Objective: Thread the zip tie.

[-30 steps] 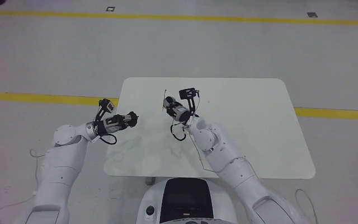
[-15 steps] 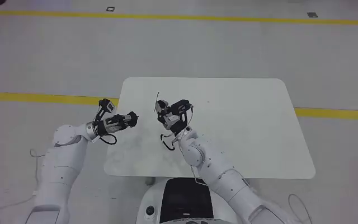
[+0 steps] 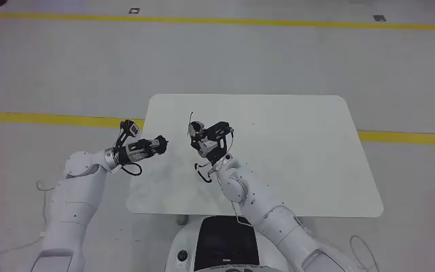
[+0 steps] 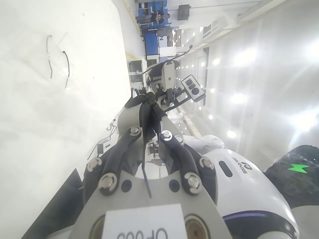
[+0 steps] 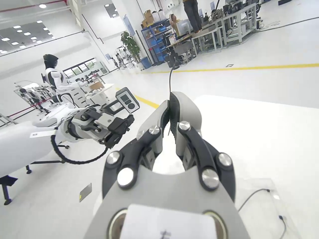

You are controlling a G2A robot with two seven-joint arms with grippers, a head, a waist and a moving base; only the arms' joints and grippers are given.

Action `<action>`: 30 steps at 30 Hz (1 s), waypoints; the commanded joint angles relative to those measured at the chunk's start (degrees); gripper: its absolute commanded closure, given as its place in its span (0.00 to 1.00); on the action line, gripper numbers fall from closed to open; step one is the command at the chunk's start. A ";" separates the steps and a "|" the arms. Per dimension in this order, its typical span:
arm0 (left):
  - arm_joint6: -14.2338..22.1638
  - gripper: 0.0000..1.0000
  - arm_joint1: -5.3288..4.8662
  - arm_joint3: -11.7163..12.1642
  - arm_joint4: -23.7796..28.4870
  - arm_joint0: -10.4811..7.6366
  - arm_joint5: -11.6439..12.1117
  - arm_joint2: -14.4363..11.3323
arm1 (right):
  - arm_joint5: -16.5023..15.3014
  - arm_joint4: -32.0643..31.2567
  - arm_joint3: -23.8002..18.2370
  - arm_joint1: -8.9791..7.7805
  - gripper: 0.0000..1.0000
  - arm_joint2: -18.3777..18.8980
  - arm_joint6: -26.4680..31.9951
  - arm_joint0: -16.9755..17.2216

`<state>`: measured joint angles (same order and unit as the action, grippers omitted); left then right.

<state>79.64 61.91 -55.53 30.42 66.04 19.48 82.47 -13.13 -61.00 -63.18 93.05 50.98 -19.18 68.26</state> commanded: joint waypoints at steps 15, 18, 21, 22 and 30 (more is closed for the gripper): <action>0.00 1.00 0.00 0.00 0.00 0.00 0.00 0.00 | 0.00 0.00 0.00 0.00 1.00 0.00 0.00 0.00; 0.00 1.00 0.00 0.00 0.00 0.00 0.00 0.00 | 0.00 0.00 0.00 0.00 1.00 0.00 0.00 0.00; 0.00 1.00 0.00 0.00 0.00 0.00 0.00 0.00 | 0.00 0.00 0.00 0.00 1.00 0.00 0.00 0.00; 0.00 1.00 0.00 0.00 0.00 0.00 0.00 0.00 | 0.00 0.00 0.00 0.00 1.00 0.00 0.00 0.00; -1.46 1.00 0.09 -1.19 0.15 0.57 -0.38 -0.57 | 0.00 0.00 0.00 0.00 1.00 0.00 0.00 0.00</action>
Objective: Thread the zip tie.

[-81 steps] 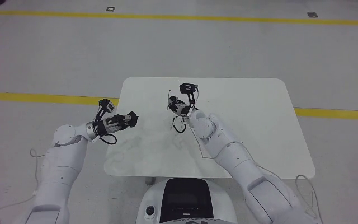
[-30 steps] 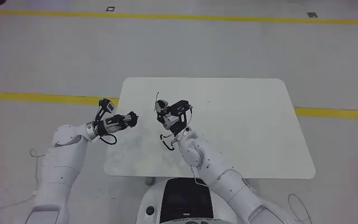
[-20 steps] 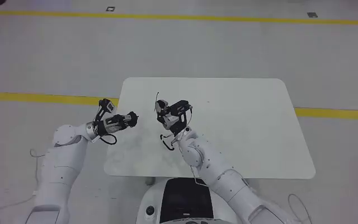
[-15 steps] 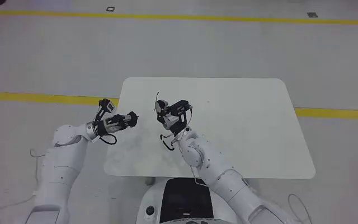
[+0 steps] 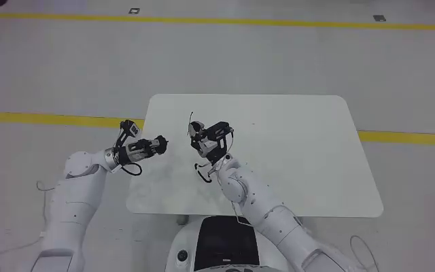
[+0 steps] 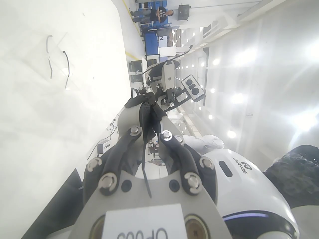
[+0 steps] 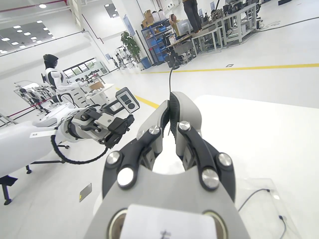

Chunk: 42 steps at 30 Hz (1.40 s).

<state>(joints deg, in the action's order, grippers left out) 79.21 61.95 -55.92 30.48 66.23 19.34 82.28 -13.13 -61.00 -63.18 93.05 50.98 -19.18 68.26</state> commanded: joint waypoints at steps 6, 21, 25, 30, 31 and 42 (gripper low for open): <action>-2.43 1.00 0.11 -4.65 1.33 2.02 -0.95 -2.15 | 0.00 0.00 0.00 0.00 1.00 0.00 0.00 0.00; -6.37 1.00 0.12 -7.56 3.44 3.29 0.14 -4.92 | 0.00 0.00 0.00 0.00 1.00 0.00 0.00 0.00; -7.79 1.00 0.17 -8.36 3.67 3.95 0.14 -5.29 | 0.00 0.00 0.00 0.00 1.00 0.00 0.00 0.00; -8.14 1.00 0.17 -8.75 3.54 4.28 0.14 -5.32 | 0.00 0.00 0.00 0.00 1.00 0.00 0.00 0.00; -8.14 1.00 0.17 -8.75 3.54 4.28 0.14 -5.32 | 0.00 0.00 0.00 0.00 1.00 0.00 0.00 0.00; -8.14 1.00 0.17 -8.75 3.54 4.28 0.14 -5.32 | 12.10 -9.84 -5.49 -0.37 1.00 -1.27 -5.97 5.29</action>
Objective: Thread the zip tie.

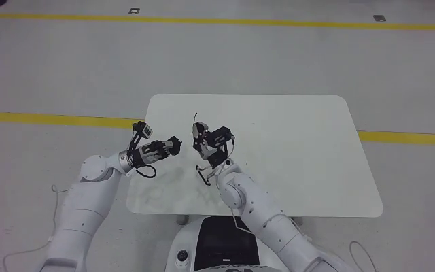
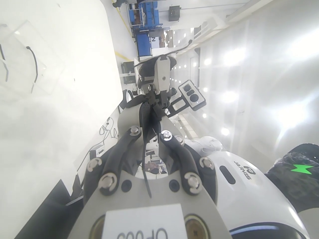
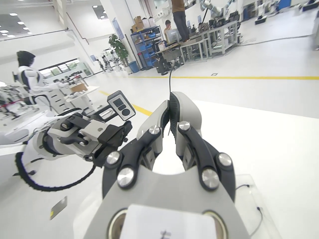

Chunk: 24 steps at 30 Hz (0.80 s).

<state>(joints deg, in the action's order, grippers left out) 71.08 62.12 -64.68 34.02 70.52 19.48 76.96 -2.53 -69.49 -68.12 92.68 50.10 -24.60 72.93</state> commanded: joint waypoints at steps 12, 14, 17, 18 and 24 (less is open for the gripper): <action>0.00 1.00 0.00 0.00 0.00 0.00 0.00 0.00 | 5.68 -5.61 -7.18 0.02 1.00 -2.66 -0.18 4.74; 0.00 1.00 0.00 0.00 0.00 0.00 0.00 0.00 | 6.28 -6.29 -7.73 0.02 1.00 -2.72 -0.25 4.86; 0.00 1.00 0.00 0.00 0.00 0.00 0.00 0.00 | 6.56 -6.46 -7.86 0.01 1.00 -2.63 -0.67 4.87; 0.00 1.00 0.00 0.00 0.00 0.00 0.00 0.00 | 6.56 -6.46 -7.86 0.01 1.00 -2.63 -0.67 4.87; -2.96 1.00 -0.08 -1.66 -1.52 0.64 -0.20 -0.55 | 6.56 -6.46 -7.86 0.01 1.00 -2.63 -0.67 4.87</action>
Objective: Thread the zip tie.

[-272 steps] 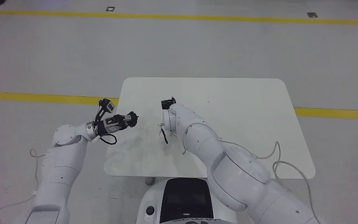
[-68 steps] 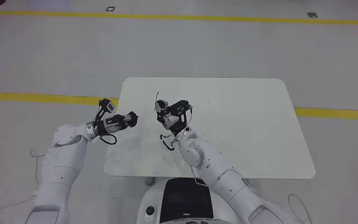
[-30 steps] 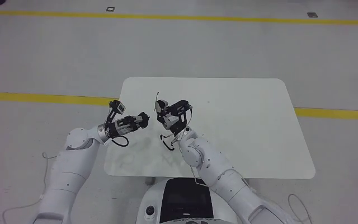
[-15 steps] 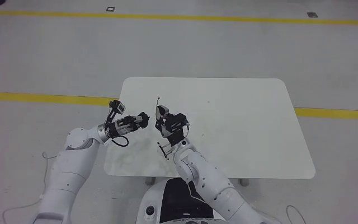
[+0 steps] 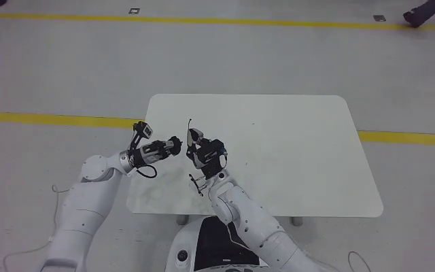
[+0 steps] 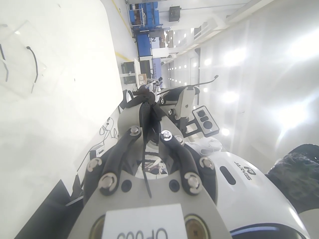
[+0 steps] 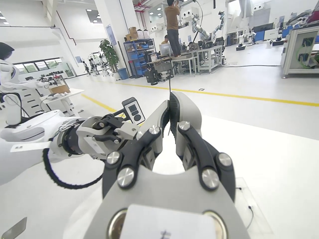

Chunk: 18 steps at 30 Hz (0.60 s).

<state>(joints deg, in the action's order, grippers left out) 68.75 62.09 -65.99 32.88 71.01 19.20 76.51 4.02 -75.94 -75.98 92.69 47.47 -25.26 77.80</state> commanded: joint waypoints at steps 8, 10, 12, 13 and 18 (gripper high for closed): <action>-3.57 1.00 -0.19 -1.90 -1.15 0.85 0.28 -0.57 | 0.00 0.00 0.00 0.00 1.00 0.00 0.00 0.00; -3.80 1.00 -0.26 -2.26 -1.32 1.08 0.28 -0.40 | 0.00 0.00 0.00 0.00 1.00 0.00 0.00 0.00; -3.81 1.00 -0.29 -2.42 -1.34 1.23 0.28 -0.31 | 0.00 0.00 0.00 0.00 1.00 0.00 0.00 0.00; -3.81 1.00 -0.29 -2.42 -1.34 1.23 0.28 -0.31 | 0.00 0.00 0.00 0.00 1.00 0.00 0.00 0.00; -3.81 1.00 -0.29 -2.42 -1.34 1.23 0.28 -0.31 | -0.09 -0.69 -0.46 -0.12 1.00 0.11 0.72 0.24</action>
<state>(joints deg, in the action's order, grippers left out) 64.94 61.79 -68.41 31.54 72.24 19.48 76.20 3.97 -76.38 -76.29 92.61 47.56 -24.78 77.96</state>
